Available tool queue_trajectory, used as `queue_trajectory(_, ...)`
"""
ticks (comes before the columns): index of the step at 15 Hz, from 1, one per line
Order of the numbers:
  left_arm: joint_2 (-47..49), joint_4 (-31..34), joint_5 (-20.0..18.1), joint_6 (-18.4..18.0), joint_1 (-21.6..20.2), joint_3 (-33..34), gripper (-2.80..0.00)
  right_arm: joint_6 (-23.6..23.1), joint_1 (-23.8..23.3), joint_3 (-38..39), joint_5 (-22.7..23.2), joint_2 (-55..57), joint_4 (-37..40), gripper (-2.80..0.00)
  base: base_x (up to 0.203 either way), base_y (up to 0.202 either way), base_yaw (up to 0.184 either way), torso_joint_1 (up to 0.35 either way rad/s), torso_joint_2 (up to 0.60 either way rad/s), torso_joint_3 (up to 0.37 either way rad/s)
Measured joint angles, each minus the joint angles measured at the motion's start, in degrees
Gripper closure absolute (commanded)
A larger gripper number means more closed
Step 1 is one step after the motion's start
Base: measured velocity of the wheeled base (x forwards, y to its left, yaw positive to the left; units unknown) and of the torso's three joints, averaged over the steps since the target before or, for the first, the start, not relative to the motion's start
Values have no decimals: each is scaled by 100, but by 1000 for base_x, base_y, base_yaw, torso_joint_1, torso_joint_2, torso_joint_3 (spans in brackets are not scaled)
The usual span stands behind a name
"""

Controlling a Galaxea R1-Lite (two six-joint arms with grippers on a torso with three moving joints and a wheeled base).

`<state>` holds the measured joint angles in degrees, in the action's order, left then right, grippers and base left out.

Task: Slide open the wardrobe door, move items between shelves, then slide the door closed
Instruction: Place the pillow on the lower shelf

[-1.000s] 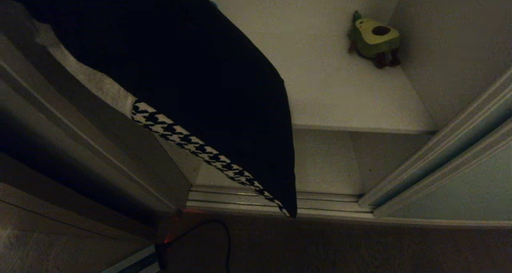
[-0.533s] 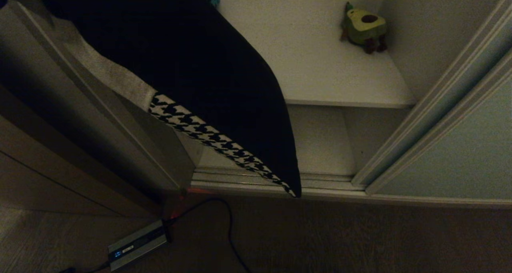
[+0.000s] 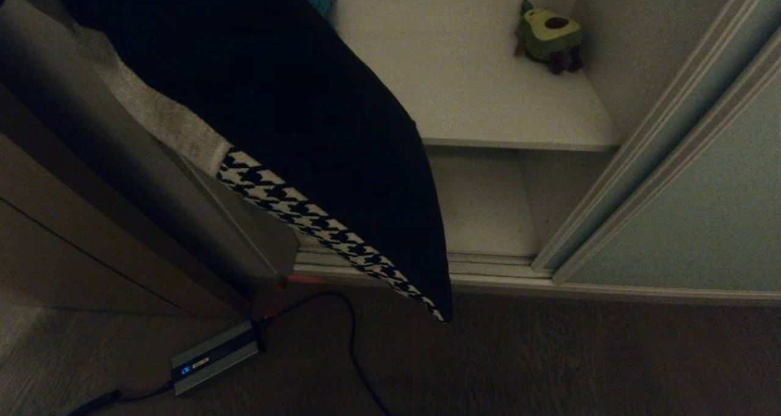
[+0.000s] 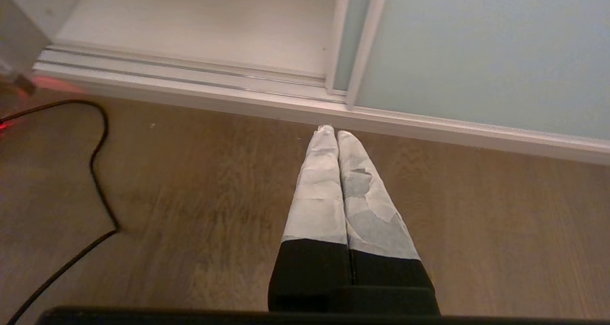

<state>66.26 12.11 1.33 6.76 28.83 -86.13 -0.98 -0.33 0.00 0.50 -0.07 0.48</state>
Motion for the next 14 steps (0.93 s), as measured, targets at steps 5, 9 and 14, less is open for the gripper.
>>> queue_trajectory(5, -213, 43, -170, 12, -2, 34, 0, 2, 6, 0, 1, 0, -2, 0, 0, 0, 0, 0, 0, 0)
queue_trajectory(9, -584, 79, -553, 45, -2, 281, 0, -3, 6, 0, -2, 0, -2, 0, 0, 0, 0, 0, 0, 0)
queue_trajectory(14, -951, 81, -1065, 61, 0, 445, 0, 0, 6, 0, -1, 0, -4, 0, 0, 0, 0, 0, 0, 0)
